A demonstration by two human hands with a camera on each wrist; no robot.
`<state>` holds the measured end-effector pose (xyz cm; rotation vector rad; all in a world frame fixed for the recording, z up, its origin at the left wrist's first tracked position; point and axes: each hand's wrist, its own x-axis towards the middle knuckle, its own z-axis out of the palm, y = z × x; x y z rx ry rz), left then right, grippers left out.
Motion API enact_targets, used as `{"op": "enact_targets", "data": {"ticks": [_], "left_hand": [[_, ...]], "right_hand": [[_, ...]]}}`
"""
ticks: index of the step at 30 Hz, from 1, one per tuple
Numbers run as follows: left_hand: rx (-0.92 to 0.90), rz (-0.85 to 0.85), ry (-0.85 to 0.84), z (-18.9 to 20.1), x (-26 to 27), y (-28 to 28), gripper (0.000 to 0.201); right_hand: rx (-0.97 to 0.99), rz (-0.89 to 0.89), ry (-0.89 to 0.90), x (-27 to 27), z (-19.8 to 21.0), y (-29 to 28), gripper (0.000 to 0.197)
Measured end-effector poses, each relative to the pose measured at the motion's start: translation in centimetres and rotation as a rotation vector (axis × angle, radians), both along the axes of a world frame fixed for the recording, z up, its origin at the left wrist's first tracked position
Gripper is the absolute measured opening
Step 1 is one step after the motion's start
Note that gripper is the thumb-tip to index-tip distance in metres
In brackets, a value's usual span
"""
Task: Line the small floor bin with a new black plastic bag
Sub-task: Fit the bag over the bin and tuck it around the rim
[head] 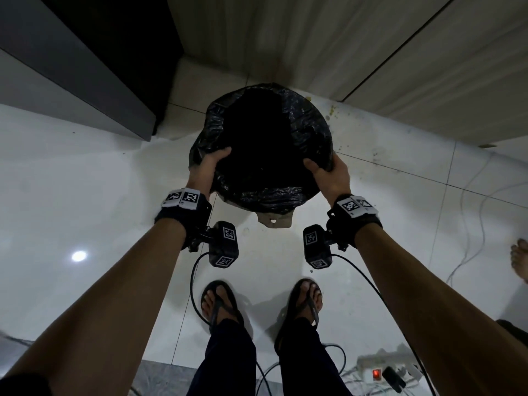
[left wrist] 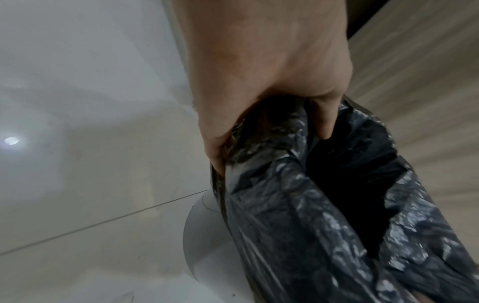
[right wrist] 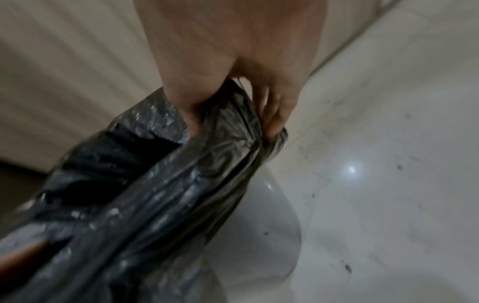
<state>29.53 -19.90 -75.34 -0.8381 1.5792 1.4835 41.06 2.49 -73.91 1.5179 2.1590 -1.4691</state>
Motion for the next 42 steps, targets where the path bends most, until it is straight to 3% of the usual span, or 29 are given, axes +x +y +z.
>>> {"op": "enact_targets", "data": {"ticks": [2, 5, 8, 10, 12, 14, 18, 22, 24, 27, 29, 31, 36, 42], "left_hand": [[-0.213, -0.068, 0.084, 1.1, -0.3, 0.4, 0.117], [-0.466, -0.278, 0.253, 2.9, -0.6, 0.8, 0.095], [-0.381, -0.227, 0.324, 3.0, -1.5, 0.7, 0.104], [-0.271, -0.205, 0.249, 2.6, -2.5, 0.6, 0.122], [-0.150, -0.191, 0.162, 1.7, -3.3, 0.5, 0.127], [-0.101, -0.210, 0.125, 1.3, -3.8, 0.8, 0.116], [-0.120, -0.274, 0.102, 1.0, -5.3, 1.9, 0.070], [-0.155, -0.366, 0.119, 1.5, -6.5, 2.2, 0.050], [-0.201, -0.449, 0.185, 2.1, -6.9, 2.3, 0.050], [-0.304, -0.601, 0.473, 3.2, -8.2, 2.9, 0.065], [-0.272, -0.684, 0.656, 3.8, -9.1, 3.9, 0.064], [-0.186, -0.747, 0.735, 4.0, -9.9, 5.5, 0.057], [-0.168, -0.764, 0.729, 2.6, -10.6, 7.5, 0.035], [-0.078, -0.641, 0.660, 1.8, -10.0, 6.3, 0.032]], "right_hand": [[0.248, 0.096, -0.050, 0.0, 1.0, 0.2, 0.063], [0.404, 0.134, -0.094, -1.3, 2.5, -0.1, 0.073], [0.256, 0.142, -0.062, -3.0, 2.3, 0.0, 0.088], [0.105, 0.105, 0.008, -3.7, 1.7, 0.3, 0.092], [0.005, 0.048, 0.074, -4.1, 1.0, 0.7, 0.083], [-0.024, 0.030, 0.126, -4.7, 0.6, 1.4, 0.073], [0.068, 0.154, 0.120, -5.7, 0.1, 2.5, 0.047], [0.110, 0.219, 0.053, -6.5, 0.8, 3.2, 0.035], [0.138, 0.276, 0.019, -6.9, 1.4, 3.4, 0.038], [0.336, 0.423, 0.041, -8.5, 2.4, 3.2, 0.054], [0.415, 0.533, 0.130, -10.4, 3.0, 2.6, 0.052], [0.446, 0.635, 0.212, -12.4, 3.2, 1.8, 0.046], [0.413, 0.720, 0.208, -14.5, 2.2, 1.1, 0.032], [0.444, 0.706, 0.187, -13.3, 1.3, 2.9, 0.032]]}}
